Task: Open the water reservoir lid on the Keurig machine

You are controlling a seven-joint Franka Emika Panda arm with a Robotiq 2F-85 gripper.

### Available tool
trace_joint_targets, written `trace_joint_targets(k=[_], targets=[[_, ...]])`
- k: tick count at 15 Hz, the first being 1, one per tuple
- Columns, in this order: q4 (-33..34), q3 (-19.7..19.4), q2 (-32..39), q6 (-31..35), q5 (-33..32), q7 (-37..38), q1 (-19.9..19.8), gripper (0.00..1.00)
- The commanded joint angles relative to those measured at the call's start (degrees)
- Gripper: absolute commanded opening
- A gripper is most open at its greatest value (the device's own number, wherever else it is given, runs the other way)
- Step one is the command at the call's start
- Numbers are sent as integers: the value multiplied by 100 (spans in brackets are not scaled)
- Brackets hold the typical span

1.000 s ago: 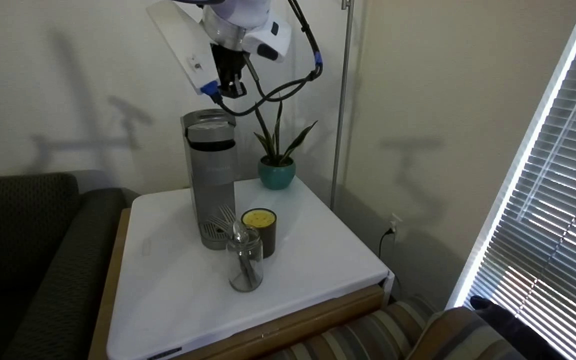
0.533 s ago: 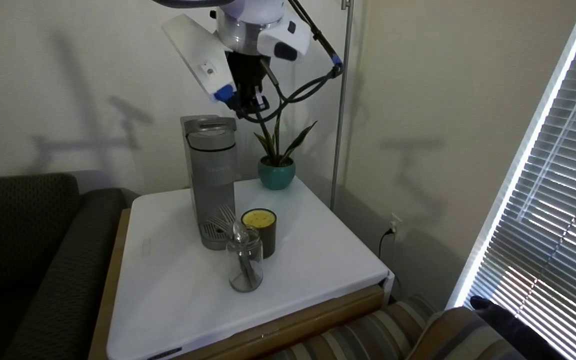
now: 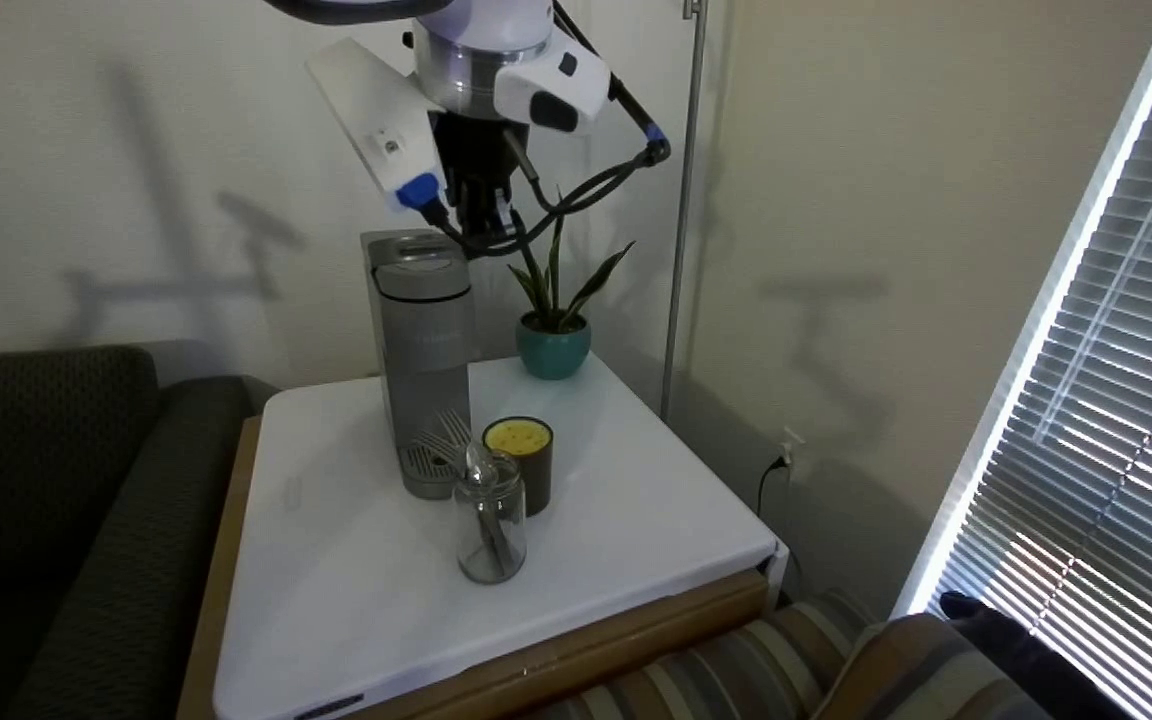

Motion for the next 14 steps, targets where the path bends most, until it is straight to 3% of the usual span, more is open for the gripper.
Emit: trace_joint_targets(k=[1, 14], targets=[[-144, 239, -15, -165, 237, -76, -115, 0], [12, 492, 128, -418, 687, -234, -103, 0]])
